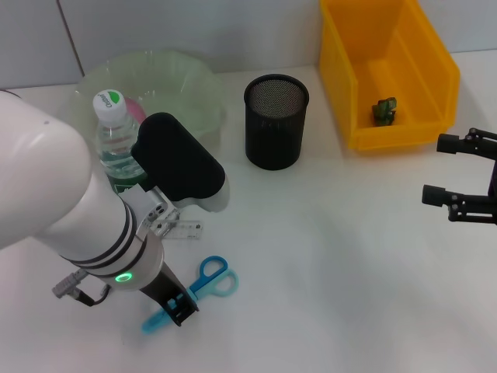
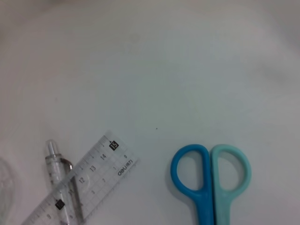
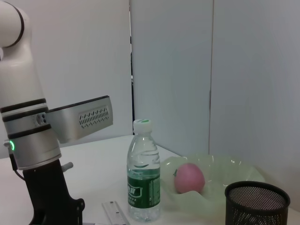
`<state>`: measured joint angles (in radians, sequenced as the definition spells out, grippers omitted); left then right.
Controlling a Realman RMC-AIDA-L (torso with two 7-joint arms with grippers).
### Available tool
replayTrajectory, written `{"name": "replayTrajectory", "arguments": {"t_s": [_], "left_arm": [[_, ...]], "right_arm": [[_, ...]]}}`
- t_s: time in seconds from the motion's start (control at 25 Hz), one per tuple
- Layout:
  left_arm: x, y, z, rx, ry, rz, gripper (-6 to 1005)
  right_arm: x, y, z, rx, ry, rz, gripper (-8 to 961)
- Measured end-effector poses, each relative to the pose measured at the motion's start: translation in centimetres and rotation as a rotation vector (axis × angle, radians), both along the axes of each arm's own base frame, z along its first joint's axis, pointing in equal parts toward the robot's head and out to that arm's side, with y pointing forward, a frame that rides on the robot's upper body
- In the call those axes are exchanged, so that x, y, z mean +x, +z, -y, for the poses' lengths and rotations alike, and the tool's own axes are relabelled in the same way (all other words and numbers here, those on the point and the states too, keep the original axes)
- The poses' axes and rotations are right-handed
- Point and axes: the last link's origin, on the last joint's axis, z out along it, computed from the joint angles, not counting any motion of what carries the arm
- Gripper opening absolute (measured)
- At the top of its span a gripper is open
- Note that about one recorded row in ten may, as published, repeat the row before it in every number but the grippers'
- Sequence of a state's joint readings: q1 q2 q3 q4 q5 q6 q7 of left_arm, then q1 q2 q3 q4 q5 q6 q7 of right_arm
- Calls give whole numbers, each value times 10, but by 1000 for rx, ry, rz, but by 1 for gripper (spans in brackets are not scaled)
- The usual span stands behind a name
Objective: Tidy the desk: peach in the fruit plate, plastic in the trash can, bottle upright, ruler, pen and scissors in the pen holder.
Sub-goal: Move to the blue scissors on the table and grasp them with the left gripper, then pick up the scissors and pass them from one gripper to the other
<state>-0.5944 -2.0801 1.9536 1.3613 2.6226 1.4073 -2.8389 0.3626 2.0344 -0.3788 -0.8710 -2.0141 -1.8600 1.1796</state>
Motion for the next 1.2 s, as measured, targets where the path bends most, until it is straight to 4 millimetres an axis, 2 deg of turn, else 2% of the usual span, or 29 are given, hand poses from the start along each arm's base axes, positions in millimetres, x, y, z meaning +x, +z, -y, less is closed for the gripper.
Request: {"name": "replayTrajectory", "arguments": {"t_s": [0.8, 0.92, 1.04, 1.2], "left_arm": [[10, 6, 1, 23, -24, 31, 237], [10, 6, 1, 23, -24, 31, 240], [16, 8, 2, 36, -43, 50, 242], [22, 10, 1, 48, -67, 65, 245]], "right_arm": [[1, 7, 0, 57, -9, -40, 833], [1, 12, -3, 107, -39, -134, 834], [1, 15, -5, 122, -97, -339, 834], [4, 15, -6, 101, -167, -429, 834]]}}
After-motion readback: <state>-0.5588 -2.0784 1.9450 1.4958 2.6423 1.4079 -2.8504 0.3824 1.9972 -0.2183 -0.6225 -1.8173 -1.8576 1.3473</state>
